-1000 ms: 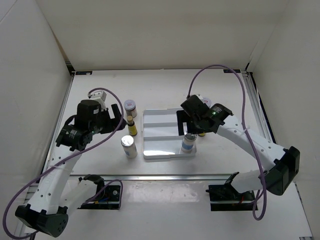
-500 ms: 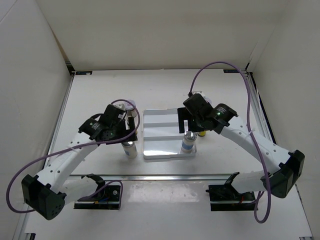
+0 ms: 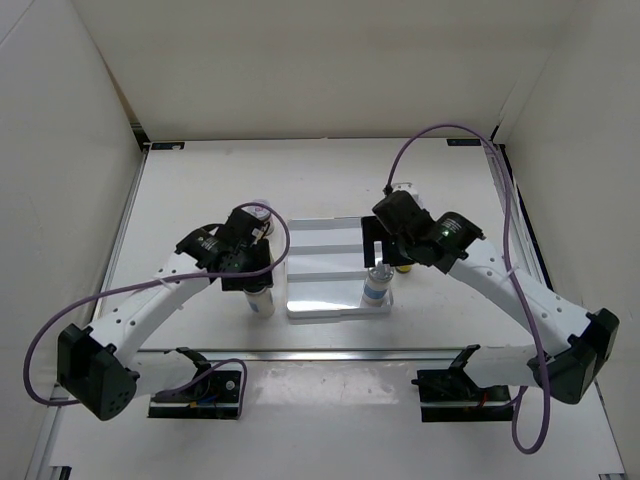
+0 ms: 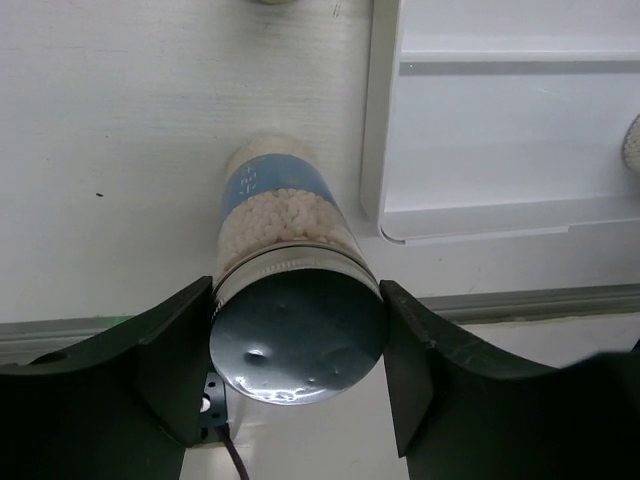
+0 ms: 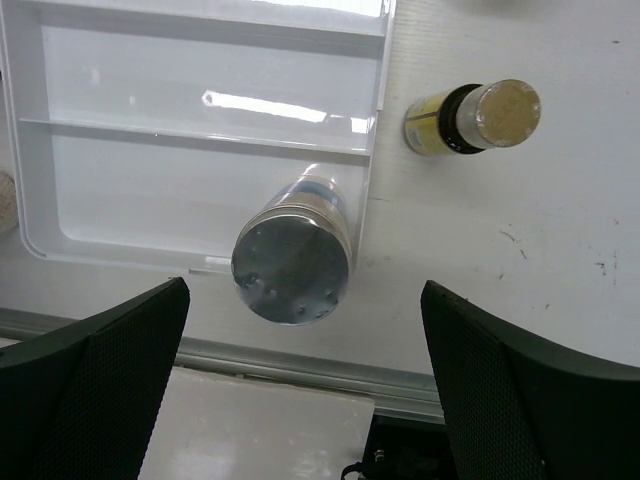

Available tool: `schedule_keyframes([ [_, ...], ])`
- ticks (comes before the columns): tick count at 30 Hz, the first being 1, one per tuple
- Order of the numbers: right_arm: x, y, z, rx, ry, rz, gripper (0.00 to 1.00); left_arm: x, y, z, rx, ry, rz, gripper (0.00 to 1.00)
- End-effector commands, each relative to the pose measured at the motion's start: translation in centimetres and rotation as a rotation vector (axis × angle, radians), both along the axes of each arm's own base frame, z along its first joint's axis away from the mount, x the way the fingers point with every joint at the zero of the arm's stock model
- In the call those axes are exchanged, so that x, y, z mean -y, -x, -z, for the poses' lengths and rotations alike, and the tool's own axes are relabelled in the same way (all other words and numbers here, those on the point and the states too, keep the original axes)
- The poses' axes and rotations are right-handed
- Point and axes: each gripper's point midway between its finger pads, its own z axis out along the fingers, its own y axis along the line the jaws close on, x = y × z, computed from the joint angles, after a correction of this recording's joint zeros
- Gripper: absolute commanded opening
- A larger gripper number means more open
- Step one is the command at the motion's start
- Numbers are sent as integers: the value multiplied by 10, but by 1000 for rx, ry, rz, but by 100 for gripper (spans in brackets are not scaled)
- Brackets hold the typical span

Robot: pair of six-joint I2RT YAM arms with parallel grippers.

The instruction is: Organize the condiment bottles

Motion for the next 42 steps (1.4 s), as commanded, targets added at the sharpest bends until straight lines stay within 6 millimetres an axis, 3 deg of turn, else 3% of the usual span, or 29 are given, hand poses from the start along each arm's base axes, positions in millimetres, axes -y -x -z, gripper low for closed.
schedule_keyframes([
  [1,12,-3,-11,62,6,40,100,10,-10,-41,100,53,5,51],
  [4,20,-2,-11,65,14,54,100,15,-16,-88,185,78,14,46],
  [5,25,-1,-6,51,23,73,100,18,-23,-113,237,102,6,45],
  [8,30,0,-7,57,17,84,100,34,-27,-143,278,147,43,45],
  [11,41,-4,-9,69,15,121,100,56,-28,-147,260,165,85,45],
  [21,70,-9,-13,71,24,188,100,109,-41,-93,177,148,160,45],
  [28,78,-6,-7,55,18,208,100,120,-32,-41,72,78,190,51],
  [31,82,-6,2,33,44,209,100,122,-30,-30,61,69,179,55],
  [36,86,-16,18,-22,91,208,97,119,-33,-13,46,31,170,79],
  [37,82,-20,15,-14,85,183,97,119,-33,-10,39,24,170,85],
  [38,84,-23,15,-15,91,186,97,118,-34,-10,45,18,166,98],
  [42,85,-43,10,13,105,191,96,119,-41,-18,79,13,176,100],
])
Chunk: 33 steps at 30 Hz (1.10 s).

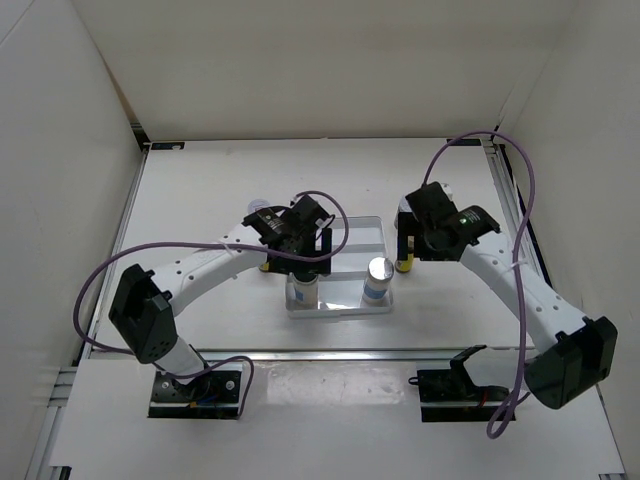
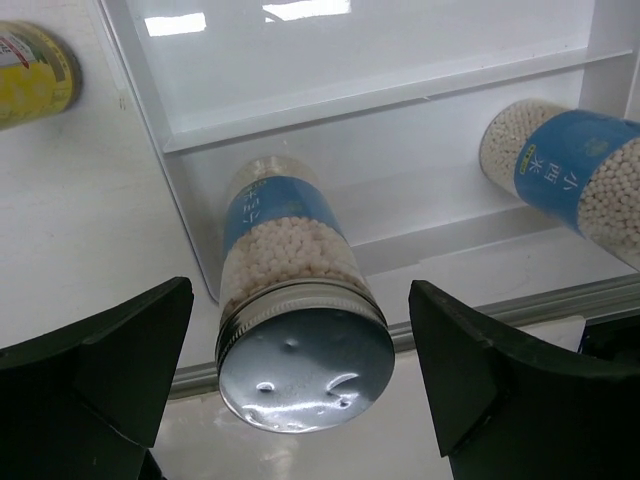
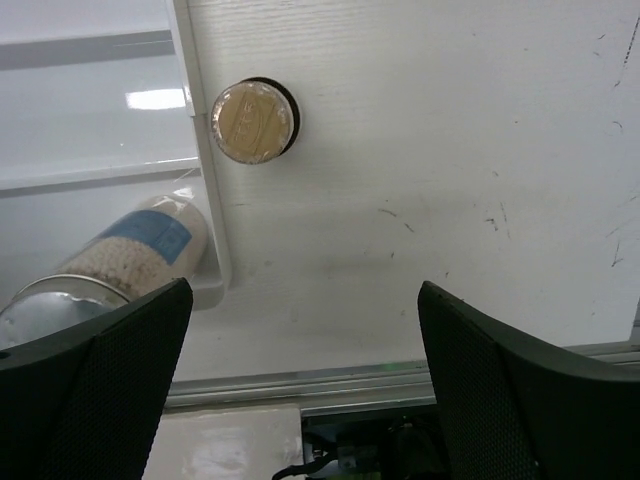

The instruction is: Organize the condiment bottles

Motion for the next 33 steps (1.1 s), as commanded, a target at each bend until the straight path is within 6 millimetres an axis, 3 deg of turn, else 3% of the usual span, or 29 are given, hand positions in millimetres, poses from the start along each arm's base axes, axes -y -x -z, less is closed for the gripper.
schedule_keyframes([
  [1,-2,-27,-23,82,-7,-17,95,8,-15,-22,86,29,5,100],
  [4,-4,-38,-19,73,0,-27,90,5,-18,-42,129,40,3,100],
  [5,-1,-40,-16,63,6,-17,88,5,-21,-58,159,62,-2,100],
  [7,-7,-49,-12,58,-15,-27,81,0,-21,-75,189,66,-1,100],
  [8,-6,-50,-9,43,-25,-21,73,1,-24,-85,213,71,1,100],
  [13,-11,-60,5,4,-68,-18,65,-26,-33,-118,278,89,-37,100],
  [19,-17,-62,20,-20,-100,-30,52,-73,-46,-111,278,36,-122,100],
  [25,-22,-71,23,-6,-109,-43,51,-108,-54,-100,270,-15,-178,100],
  [30,-22,-76,31,-28,-104,-45,36,-128,-55,-94,263,-46,-205,100],
  [33,-22,-77,34,-36,-101,-45,23,-144,-55,-80,239,-98,-226,100],
])
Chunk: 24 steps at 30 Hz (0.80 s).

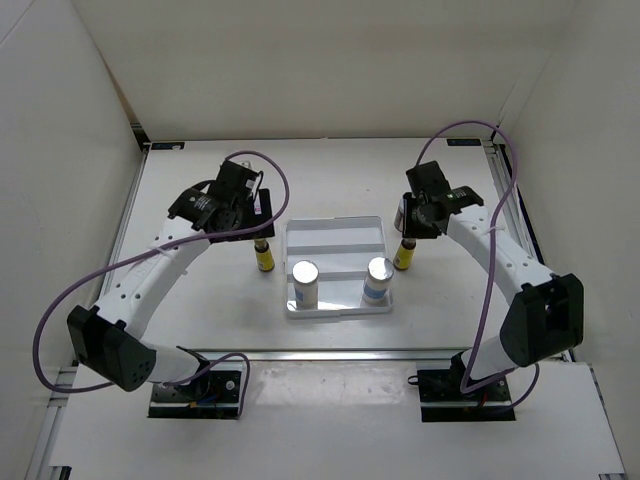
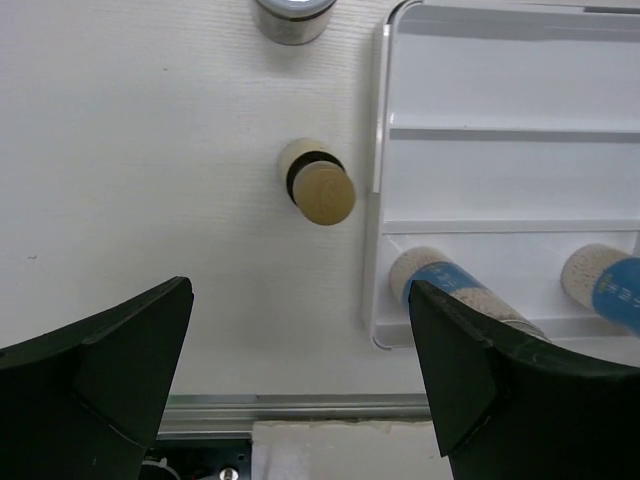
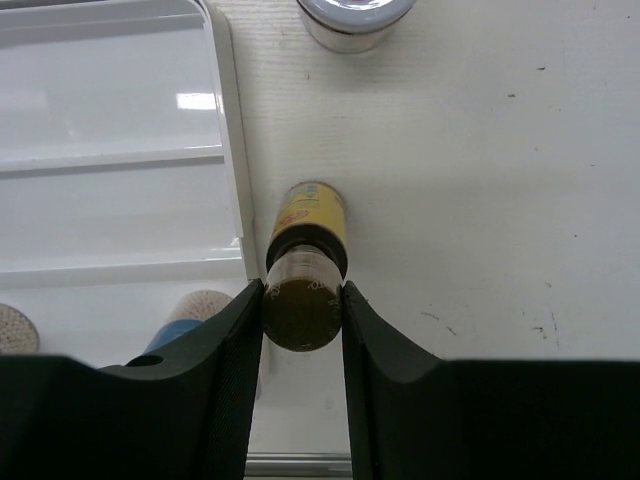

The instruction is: Organize the condiment bottles

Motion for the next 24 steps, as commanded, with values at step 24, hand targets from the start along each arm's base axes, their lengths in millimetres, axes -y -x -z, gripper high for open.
schedule_keyframes([
  [24,-78,-2,-73,143,-86,-188,0,-36,-7,24,5,-55,-57,100],
])
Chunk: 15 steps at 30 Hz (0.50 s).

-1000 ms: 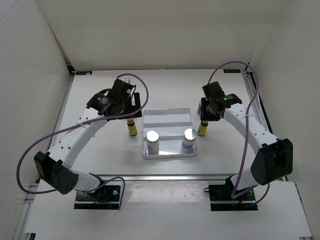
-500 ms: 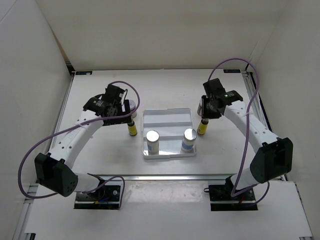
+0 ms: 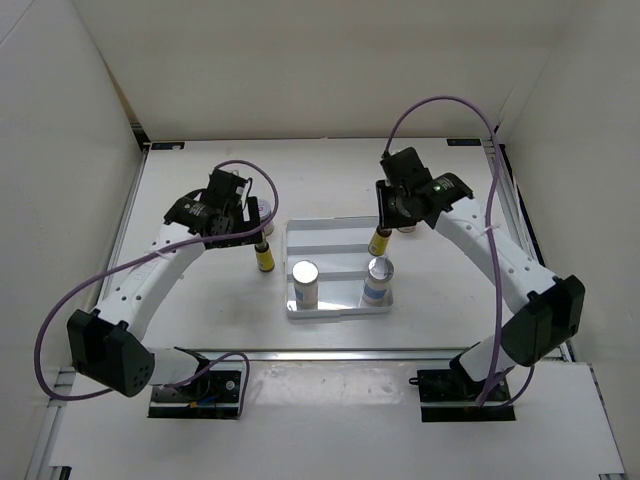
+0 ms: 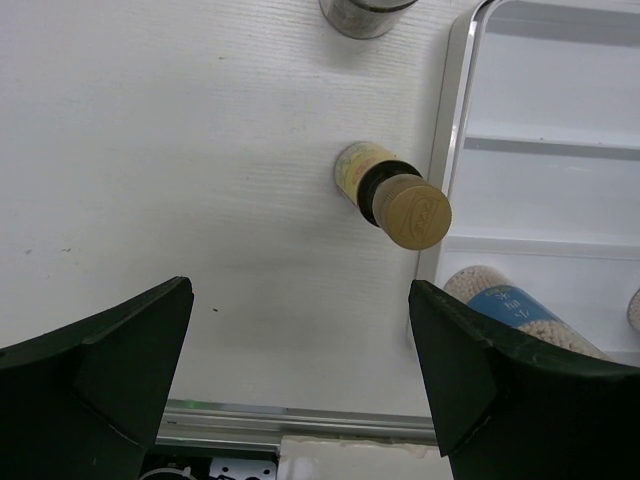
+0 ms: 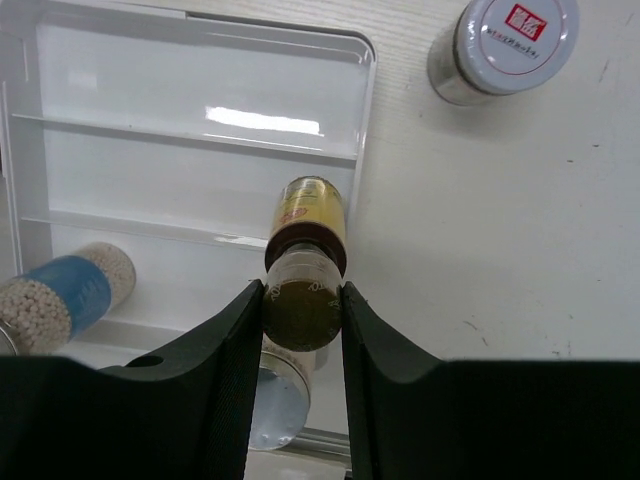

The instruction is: Organize the condiment bottles

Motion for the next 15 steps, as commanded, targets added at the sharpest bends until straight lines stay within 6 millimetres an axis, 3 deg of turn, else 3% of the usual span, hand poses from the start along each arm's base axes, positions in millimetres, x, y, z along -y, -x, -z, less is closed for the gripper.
schedule_keyframes([
  [1,-21,-13,3,24,-52,-12,0,4,-9,-5,27,12,11,100],
  [9,-33,-21,41,-29,-35,-18,2,12,-18,1,27,36,15,95],
  [11,-35,-17,45,-39,-34,-20,14,12,-19,5,16,31,15,94],
  [14,-34,-18,44,-24,-14,-12,45,15,-22,4,18,42,21,91],
  [15,-34,-18,44,-24,-14,-12,48,17,-25,6,20,43,21,90],
])
